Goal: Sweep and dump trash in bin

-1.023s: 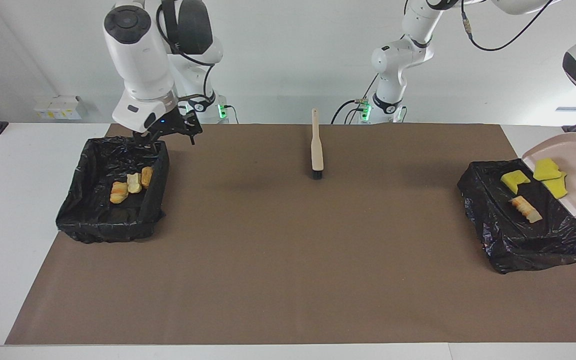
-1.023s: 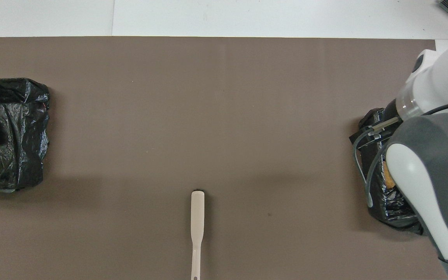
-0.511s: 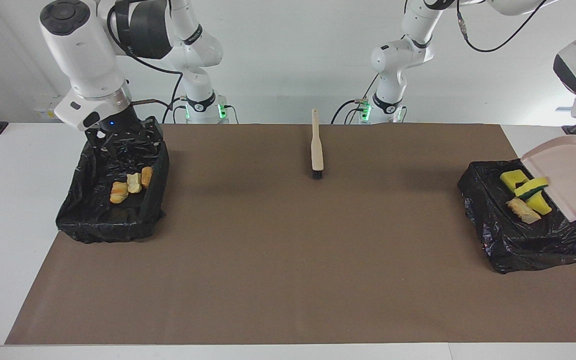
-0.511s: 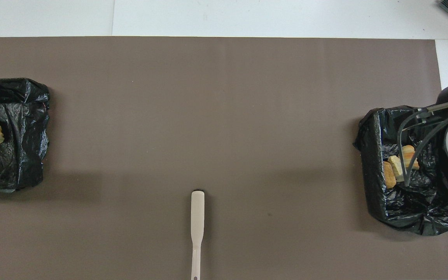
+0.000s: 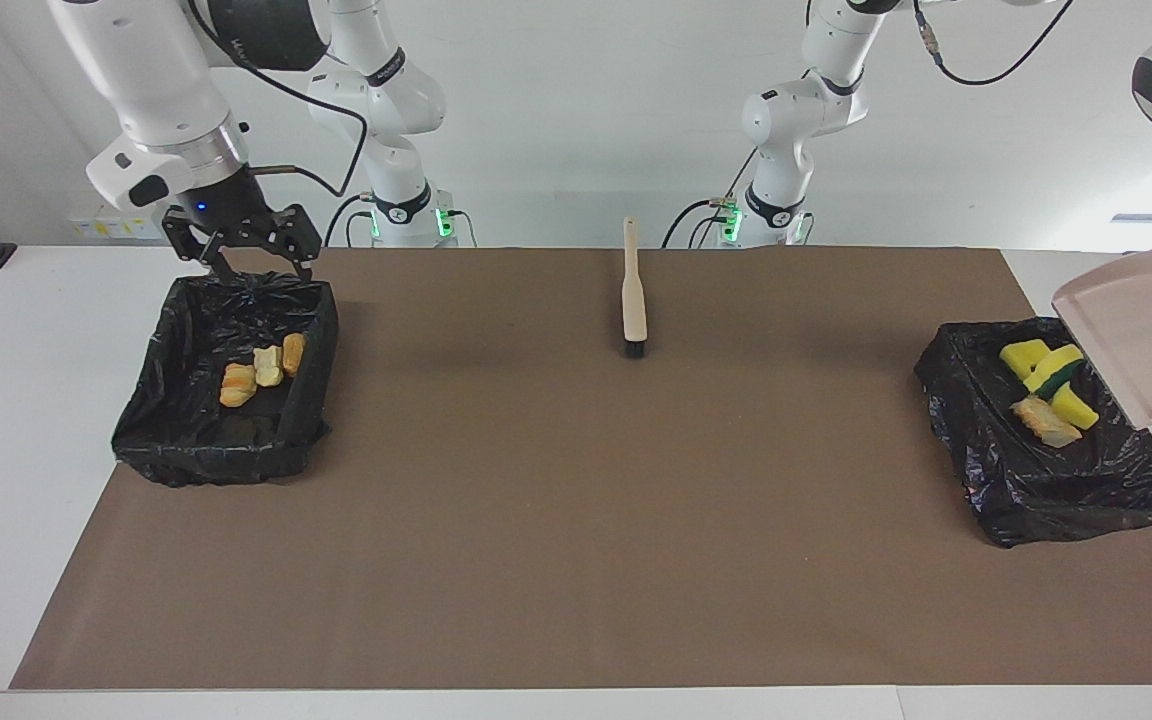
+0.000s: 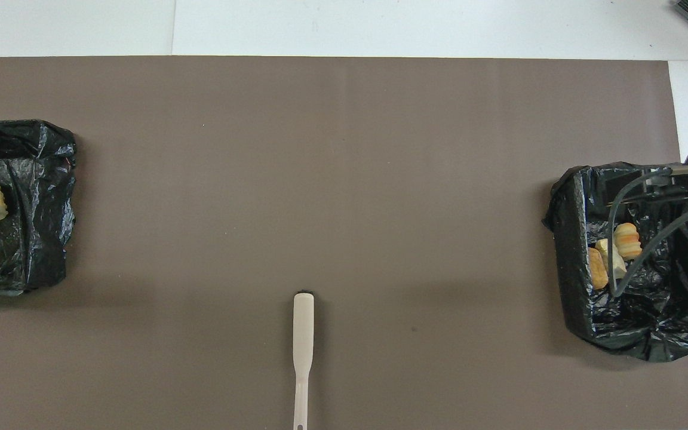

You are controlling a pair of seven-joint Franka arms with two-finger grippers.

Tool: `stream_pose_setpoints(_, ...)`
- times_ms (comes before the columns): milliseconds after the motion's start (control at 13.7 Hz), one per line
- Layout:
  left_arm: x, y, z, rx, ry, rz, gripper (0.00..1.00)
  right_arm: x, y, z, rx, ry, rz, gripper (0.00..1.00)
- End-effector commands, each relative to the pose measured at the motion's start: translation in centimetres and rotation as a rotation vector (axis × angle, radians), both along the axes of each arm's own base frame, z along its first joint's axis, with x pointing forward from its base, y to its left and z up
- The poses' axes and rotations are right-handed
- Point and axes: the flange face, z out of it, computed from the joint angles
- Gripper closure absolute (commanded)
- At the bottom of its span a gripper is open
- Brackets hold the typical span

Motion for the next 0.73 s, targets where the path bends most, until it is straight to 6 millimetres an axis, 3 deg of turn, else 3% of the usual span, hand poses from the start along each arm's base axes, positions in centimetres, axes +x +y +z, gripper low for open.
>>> stream_pose_setpoints(0,0.0,-0.9,0.7,-0.078,-0.031,-0.013,1.0,-0.2,-1.5,-0.5,0.006,-0.021,0.045,0.0)
stream_pose_setpoints(146,-1.6,-1.6,2.4,-0.243,-0.123,0.024,1.0,-0.1,-2.5,-0.7,0.009,-0.013,0.025,0.0)
stream_pose_setpoints(292,-2.9,-2.8,2.6,-0.312,-0.151,0.147,1.0,-0.1,-2.8,-0.8,0.012,-0.013,0.017,0.0)
stream_pose_setpoints(658,-4.2,-13.7,1.4,-0.425,-0.164,0.414,1.0,-0.3,-2.5,-0.9,0.012,-0.01,0.022,0.0)
